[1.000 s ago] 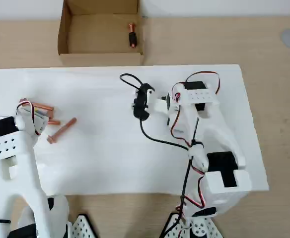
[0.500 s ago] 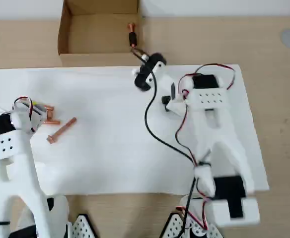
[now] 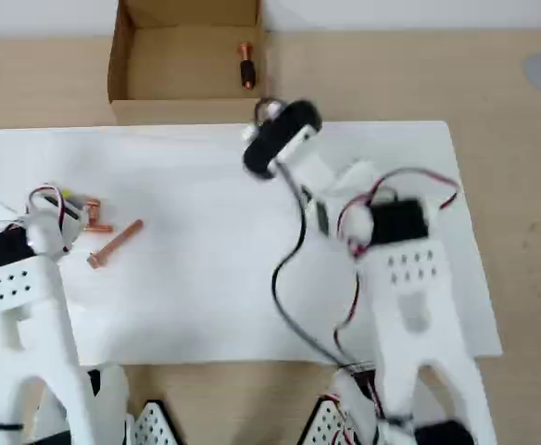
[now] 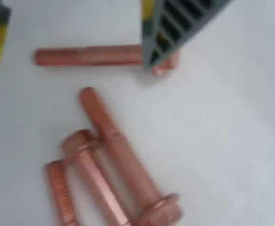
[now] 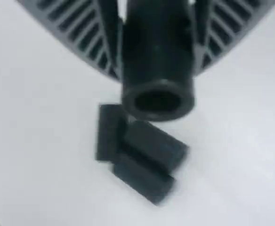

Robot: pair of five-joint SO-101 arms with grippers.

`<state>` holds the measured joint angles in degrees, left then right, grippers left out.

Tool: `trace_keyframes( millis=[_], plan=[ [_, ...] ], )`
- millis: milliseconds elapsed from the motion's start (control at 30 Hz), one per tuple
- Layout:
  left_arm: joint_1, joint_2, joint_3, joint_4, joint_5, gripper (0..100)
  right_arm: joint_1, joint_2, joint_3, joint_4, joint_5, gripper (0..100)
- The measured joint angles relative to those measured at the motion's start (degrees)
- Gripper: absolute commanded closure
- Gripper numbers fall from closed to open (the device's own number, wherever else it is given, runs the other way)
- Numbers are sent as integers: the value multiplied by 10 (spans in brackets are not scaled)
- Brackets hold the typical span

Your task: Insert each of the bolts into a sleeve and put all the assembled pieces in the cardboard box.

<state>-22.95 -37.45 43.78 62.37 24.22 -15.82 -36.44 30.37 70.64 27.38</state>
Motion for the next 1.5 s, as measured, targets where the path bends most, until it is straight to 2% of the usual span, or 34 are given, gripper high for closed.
trace_keyframes(
  millis=[167, 233, 300, 400, 600, 800, 1000, 1200, 1367, 1500],
  plan=[
    [0, 78, -8, -36, -188, 785, -36, -105, 58, -20, 0, 987],
    [0, 109, -26, -38, -228, 785, -36, -128, 74, -21, 1, 987],
    [0, 135, -47, -37, -236, 786, -36, -144, 90, -21, 11, 987],
    [0, 157, -72, -33, -174, 786, -36, -152, 102, -21, 15, 987],
    [0, 166, -82, -72, 106, 786, -36, -154, 102, -21, 19, 987],
    [-1, 166, -63, -156, 206, 786, -36, -154, 102, -21, 43, 987],
    [-11, 167, -58, -181, 198, 786, -36, -154, 102, -20, 45, 987],
    [-68, 170, -25, -164, 196, 805, -36, -154, 102, 4, 45, 987],
    [-100, 227, -29, -139, 185, 807, -36, -154, 102, 11, 45, 987],
    [-100, 302, -76, -115, 186, 807, -36, -154, 102, 11, 45, 987]
  ],
)
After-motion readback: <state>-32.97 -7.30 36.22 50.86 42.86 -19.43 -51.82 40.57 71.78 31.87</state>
